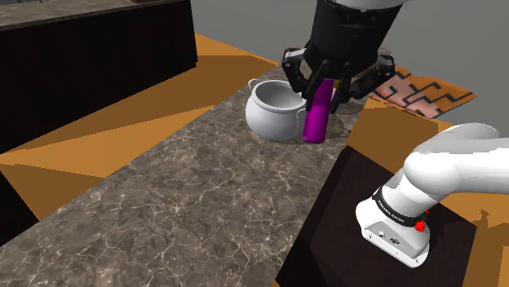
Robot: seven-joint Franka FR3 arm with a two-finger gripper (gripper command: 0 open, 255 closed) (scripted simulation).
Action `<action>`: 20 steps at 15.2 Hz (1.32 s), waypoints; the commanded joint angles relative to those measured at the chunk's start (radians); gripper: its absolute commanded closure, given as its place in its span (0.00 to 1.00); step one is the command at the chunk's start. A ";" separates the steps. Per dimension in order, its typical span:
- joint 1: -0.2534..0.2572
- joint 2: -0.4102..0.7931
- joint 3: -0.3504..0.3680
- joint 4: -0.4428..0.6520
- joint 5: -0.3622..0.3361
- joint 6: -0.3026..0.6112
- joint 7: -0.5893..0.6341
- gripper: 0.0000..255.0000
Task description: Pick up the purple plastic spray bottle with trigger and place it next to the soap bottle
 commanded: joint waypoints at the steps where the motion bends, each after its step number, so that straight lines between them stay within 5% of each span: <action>1: -0.007 0.007 -0.025 -0.015 -0.022 0.017 -0.031 1.00; 20: -0.185 0.237 -0.263 -0.095 -0.266 0.315 -0.362 1.00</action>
